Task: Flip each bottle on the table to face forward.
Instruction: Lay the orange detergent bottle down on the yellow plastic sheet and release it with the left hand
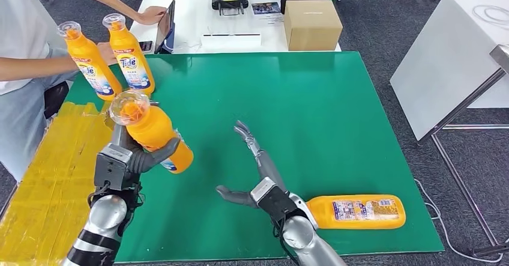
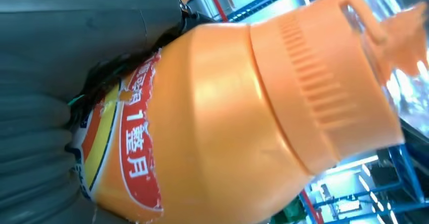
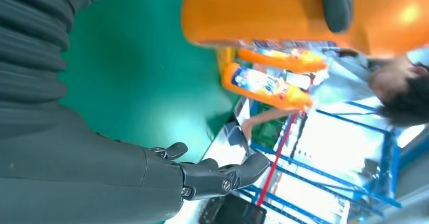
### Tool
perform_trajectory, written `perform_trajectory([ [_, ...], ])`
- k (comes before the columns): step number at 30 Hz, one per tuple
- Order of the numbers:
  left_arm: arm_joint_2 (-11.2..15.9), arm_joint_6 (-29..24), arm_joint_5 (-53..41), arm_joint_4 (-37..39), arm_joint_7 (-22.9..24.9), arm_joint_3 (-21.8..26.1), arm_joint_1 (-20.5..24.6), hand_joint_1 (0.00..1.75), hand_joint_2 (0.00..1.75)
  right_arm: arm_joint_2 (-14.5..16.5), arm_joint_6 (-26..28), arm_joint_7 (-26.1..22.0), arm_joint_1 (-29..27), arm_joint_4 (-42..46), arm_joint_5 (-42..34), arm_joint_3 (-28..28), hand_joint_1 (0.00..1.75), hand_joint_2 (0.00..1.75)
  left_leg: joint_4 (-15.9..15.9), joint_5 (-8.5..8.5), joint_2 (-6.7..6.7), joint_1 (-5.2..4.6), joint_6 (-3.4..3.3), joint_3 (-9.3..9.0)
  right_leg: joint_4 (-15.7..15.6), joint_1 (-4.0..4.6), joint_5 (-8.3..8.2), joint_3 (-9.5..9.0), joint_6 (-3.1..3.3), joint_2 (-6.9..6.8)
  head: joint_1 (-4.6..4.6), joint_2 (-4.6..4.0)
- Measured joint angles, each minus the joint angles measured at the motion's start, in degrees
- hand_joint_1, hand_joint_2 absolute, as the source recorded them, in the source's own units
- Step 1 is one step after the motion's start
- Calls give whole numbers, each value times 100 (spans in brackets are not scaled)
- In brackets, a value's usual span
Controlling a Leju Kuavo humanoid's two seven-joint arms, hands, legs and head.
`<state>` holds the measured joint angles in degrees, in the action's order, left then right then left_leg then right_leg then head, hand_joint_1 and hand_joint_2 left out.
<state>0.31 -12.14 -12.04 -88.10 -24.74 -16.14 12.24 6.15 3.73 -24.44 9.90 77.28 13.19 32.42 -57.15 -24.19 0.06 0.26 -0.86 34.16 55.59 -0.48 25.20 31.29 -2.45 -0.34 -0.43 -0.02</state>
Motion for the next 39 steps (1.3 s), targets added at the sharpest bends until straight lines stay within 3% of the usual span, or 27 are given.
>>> perform_trajectory([
  [4, 52, -168, -411, -6, 89, 60, 5, 175, 175, -41, 28, -45, -98, 238, 3, -67, 0, 175, 0, 0, 4, -2, 0, 0, 0, -2, -1, 0, 0, 2, 1, 0],
  [7, 210, -584, -1839, 24, 431, 68, 42, 175, 175, -82, 82, -171, -228, 502, -9, -195, 0, 175, -1, 0, 2, -3, 0, 1, -1, -6, 0, 1, -1, 0, 1, 0],
  [12, 657, -728, -4171, 385, 1020, 67, 136, 175, 175, -204, -52, -291, -463, 1109, -73, -538, 0, 175, 0, -1, 6, -3, 0, -1, -1, -5, -1, 4, 0, 6, 0, 0],
  [16, 973, -711, -5262, 915, 1545, 66, 208, 175, 175, -282, -51, -355, -648, 1556, -51, -809, 0, 175, 0, -1, 6, -2, 0, -1, 0, -3, -1, 4, 0, 8, 0, 0],
  [24, 1436, -608, -6244, 1949, 1993, 65, 284, 175, 175, -386, 110, -401, -843, 2202, 17, -1146, 0, 175, 1, -1, 7, -2, 0, 1, 0, -4, 0, 4, 0, 9, 0, 0],
  [32, 1604, -504, -6354, 2416, 2027, 51, 287, 175, 175, -436, 152, -402, -902, 2414, 17, -1263, 0, 175, 0, -1, 7, -3, 0, 1, -1, -5, 0, 3, 0, 8, 1, 0],
  [36, 1608, -579, -6477, 2559, 2105, 24, 302, 2, 175, -441, 175, -403, -905, 2424, 17, -1269, 0, 175, 0, -1, 6, -2, 0, 0, 0, -4, 0, 2, 0, 9, 0, 0],
  [39, 1603, -789, -6535, 2677, 2117, -1, 302, 0, 175, -443, 191, -404, -905, 2424, 17, -1268, 0, 175, 0, -1, 6, -2, 0, 0, 0, -4, 0, 2, 0, 9, 1, 0],
])
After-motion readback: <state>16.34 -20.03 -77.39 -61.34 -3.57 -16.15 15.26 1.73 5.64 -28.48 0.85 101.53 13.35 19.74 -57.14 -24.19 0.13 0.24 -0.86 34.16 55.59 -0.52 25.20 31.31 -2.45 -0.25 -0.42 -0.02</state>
